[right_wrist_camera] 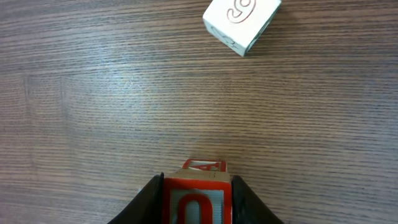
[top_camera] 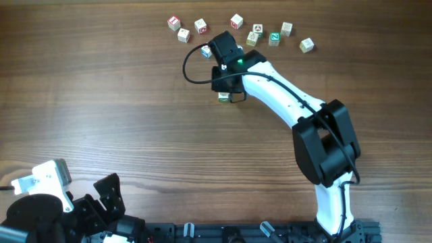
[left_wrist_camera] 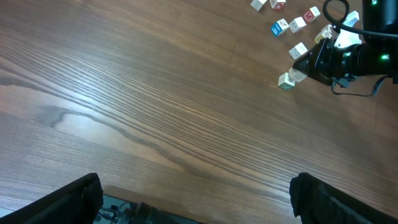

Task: Form a tower

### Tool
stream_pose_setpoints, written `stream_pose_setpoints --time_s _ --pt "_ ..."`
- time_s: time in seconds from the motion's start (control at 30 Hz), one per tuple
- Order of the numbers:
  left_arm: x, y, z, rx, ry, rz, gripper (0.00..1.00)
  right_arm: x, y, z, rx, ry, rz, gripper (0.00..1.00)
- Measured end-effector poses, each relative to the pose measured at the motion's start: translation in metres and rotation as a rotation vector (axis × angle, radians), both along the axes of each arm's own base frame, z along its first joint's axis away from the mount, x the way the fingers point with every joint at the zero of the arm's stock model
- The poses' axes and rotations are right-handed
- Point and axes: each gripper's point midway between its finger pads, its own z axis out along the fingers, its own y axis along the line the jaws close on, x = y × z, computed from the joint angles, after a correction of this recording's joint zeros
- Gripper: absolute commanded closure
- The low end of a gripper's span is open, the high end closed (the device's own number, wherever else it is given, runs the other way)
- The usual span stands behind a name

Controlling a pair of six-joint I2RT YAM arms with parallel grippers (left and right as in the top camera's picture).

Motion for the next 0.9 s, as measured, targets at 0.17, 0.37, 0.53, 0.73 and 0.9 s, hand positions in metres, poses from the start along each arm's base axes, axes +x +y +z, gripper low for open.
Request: stream_pose_setpoints --time_s 0.17,0.37,0.53,0.73,0.9 --pt "0.0 0.0 0.0 0.0 0.0 0.0 0.0 -0.004 0.007 0.001 -0.047 -0.031 0.013 0.76" --pt "0.0 0.0 0.0 0.0 0.0 0.0 0.0 -0.002 -0.002 0.001 -0.083 -0.045 -0.03 0.76" --pt "0.0 0.0 0.0 0.0 0.0 0.0 0.0 -0.005 -0.005 -0.002 -0.094 -0.034 -0.031 0.76" --pt "0.0 0.0 0.0 0.0 0.0 0.0 0.0 0.0 -0.006 -0.006 -0.09 -0.06 -0.052 0.76" --pt "0.0 0.0 0.0 0.0 0.0 0.0 0.0 0.0 -0.005 -0.007 -0.089 -0.063 -0.053 0.76"
